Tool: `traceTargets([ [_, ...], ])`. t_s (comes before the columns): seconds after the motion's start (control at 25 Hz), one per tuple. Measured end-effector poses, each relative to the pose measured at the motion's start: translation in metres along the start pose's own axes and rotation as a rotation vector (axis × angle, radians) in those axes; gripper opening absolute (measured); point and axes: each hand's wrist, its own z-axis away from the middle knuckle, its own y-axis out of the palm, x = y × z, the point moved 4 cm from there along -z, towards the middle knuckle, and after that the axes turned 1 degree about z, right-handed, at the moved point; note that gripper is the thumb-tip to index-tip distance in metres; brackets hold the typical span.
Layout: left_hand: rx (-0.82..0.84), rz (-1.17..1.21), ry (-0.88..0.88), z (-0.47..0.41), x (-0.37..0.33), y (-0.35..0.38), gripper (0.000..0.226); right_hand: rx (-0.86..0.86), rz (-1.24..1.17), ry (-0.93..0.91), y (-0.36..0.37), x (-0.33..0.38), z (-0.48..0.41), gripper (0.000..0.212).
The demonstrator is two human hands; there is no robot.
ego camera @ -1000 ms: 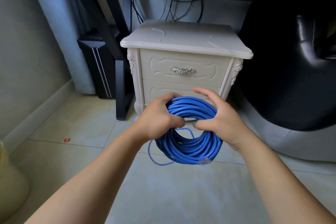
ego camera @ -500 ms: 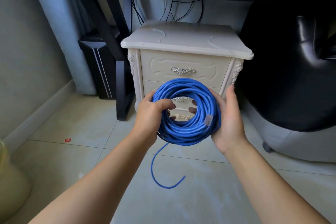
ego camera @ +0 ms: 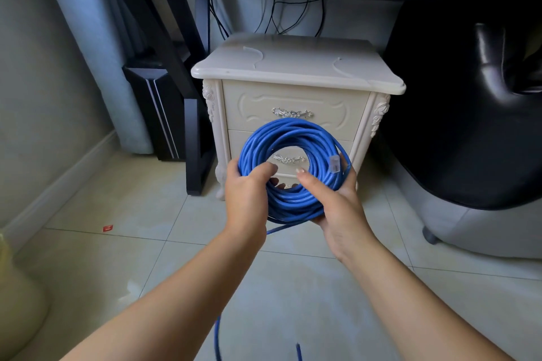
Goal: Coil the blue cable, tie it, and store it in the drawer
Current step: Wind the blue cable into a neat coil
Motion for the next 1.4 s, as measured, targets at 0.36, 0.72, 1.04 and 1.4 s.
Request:
traceTargets([
  [0.36, 0.475, -0.32, -0.095, -0.01, -0.015, 0.001, 0.058, -0.1, 0.282, -0.147, -0.028, 0.028, -0.012, 0.056],
  [0.72, 0.672, -0.979, 0.143, -0.005, -0.018, 0.002, 0.058, 0.224, 0.891, -0.297, -0.013, 0.03, 0.002, 0.071],
  [1.04, 0.476, -0.633, 0.061, -0.005, -0.02, 0.001, 0.034, 0.217, 0.635, -0.159, -0.019, 0.039, -0.001, 0.065],
  [1.4, 0.188, -0.293, -0.035, -0.011, -0.02, -0.006, 0.017, 0.17, 0.428, -0.041, -0.02, 0.025, -0.004, 0.071],
])
